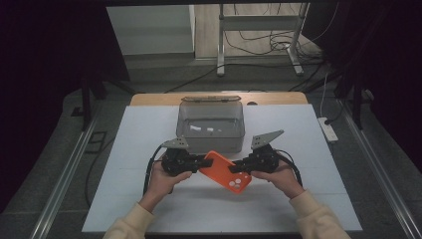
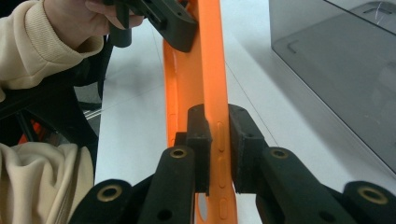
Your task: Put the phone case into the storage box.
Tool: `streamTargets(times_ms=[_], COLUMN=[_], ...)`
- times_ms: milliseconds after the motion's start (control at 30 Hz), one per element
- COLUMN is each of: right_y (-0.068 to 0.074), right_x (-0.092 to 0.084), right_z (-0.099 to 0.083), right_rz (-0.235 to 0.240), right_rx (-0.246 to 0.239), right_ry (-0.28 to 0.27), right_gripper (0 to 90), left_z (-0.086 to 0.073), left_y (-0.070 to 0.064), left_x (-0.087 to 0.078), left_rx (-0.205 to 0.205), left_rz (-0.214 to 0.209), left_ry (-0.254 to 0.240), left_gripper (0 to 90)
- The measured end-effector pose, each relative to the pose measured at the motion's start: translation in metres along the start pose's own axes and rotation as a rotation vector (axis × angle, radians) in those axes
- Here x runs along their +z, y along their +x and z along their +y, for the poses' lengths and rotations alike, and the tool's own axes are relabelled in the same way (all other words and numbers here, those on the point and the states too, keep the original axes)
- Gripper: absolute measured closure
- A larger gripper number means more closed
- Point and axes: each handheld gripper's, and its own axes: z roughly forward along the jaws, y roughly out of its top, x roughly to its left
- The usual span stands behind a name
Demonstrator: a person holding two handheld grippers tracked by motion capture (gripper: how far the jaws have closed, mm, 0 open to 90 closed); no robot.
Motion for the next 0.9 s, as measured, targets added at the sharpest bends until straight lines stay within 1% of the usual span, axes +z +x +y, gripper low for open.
streamTargets(times_ms=[100,233,333,367,467,500,567,633,733,900], right_y=[0.001,0.001,0.002,0.003,0.004,0.005,0.006,0.008,0.011,0.012], right_x=[0.0,-0.003,-0.004,-0.004,-0.004,-0.004,-0.004,-0.004,-0.004,-0.004], right_z=[0.001,0.001,0.002,0.003,0.004,0.004,0.005,0.005,0.007,0.007], right_rz=[-0.006,-0.02,-0.032,-0.034,-0.042,-0.046,-0.053,-0.071,-0.082,-0.101], right_rx=[-0.007,-0.009,-0.019,-0.02,-0.032,-0.036,-0.041,-0.052,-0.062,-0.064], right_ry=[-0.002,-0.01,-0.012,-0.014,-0.009,-0.005,-0.004,-0.006,-0.004,0.007], right_gripper=[80.5,80.7,80.7,80.7,80.7,80.7,80.7,80.7,80.7,80.8], left_z=[-0.001,-0.001,-0.001,-0.001,-0.002,-0.002,-0.002,-0.003,-0.004,-0.008], left_y=[0.0,0.002,0.004,0.004,0.004,0.004,0.003,0.003,0.002,0.001], left_x=[-0.001,-0.001,-0.001,-0.001,-0.002,-0.002,-0.003,-0.004,-0.006,-0.01], left_rx=[0.005,-0.008,-0.014,-0.012,-0.013,-0.009,-0.006,-0.001,0.017,0.017], left_rz=[0.021,0.035,0.036,0.045,0.056,0.066,0.083,0.094,0.11,0.125], left_ry=[-0.004,-0.024,-0.02,-0.02,-0.031,-0.034,-0.034,-0.035,-0.035,-0.03], left_gripper=[70.7,57.3,42.5,38.1,29.0,26.9,23.3,21.6,22.2,20.9])
